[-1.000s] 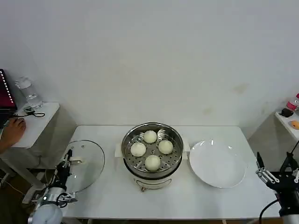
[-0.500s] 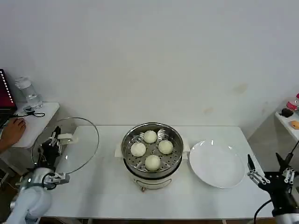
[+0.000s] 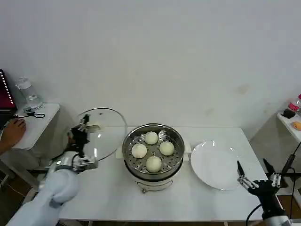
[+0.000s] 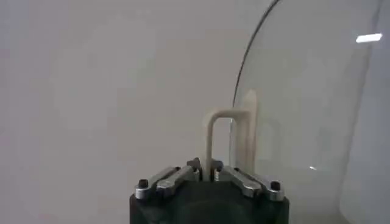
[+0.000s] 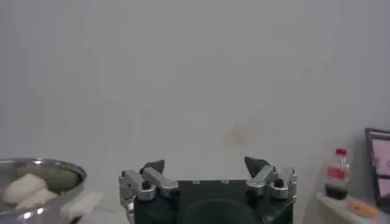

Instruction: Take steamed baozi put them in steamer then cover it.

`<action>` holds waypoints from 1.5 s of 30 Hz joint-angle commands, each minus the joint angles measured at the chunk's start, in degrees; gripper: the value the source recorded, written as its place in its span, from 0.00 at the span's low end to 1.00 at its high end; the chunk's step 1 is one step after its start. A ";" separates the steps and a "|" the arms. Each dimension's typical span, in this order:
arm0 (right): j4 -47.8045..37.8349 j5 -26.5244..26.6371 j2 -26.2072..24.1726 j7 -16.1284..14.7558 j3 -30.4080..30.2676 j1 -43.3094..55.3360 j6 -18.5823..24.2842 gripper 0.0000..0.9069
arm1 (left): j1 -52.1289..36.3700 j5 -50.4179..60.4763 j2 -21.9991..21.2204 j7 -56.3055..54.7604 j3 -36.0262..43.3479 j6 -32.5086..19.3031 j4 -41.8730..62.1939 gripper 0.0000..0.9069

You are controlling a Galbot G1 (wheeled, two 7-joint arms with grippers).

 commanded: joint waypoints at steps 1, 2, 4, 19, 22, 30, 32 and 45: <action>-0.73 -2.34 1.33 -0.50 -2.76 -0.15 -0.03 1.00 | -17.84 10.81 -12.22 10.94 21.36 6.71 5.06 0.00; -0.78 -2.34 1.50 -0.50 -2.81 -0.23 0.05 1.00 | -18.02 11.68 -13.23 11.28 21.59 6.68 5.57 0.00; -0.83 -2.58 1.67 -0.49 -2.82 -0.25 0.09 1.00 | -18.24 15.88 -16.15 12.81 22.20 6.65 6.87 0.00; -0.54 -4.34 2.87 -0.49 -4.26 -0.57 0.16 1.00 | -15.48 28.87 -28.36 15.92 21.89 6.32 10.22 0.00; -0.67 -4.43 2.92 -0.53 -4.43 -0.56 0.20 1.00 | -13.20 31.15 -30.66 16.30 21.46 6.16 9.24 0.00; -0.91 -4.51 2.77 -0.56 -4.64 -0.48 0.27 1.00 | -9.16 34.87 -31.51 17.25 20.97 4.61 9.83 0.00; -0.93 -4.52 2.75 -0.59 -4.64 -0.50 0.28 1.00 | -9.07 34.91 -31.31 17.32 20.79 4.59 9.99 0.00; -1.15 -4.57 2.82 -0.59 -5.29 -0.37 0.35 1.00 | -7.72 35.54 -31.66 17.04 19.87 4.02 10.54 0.00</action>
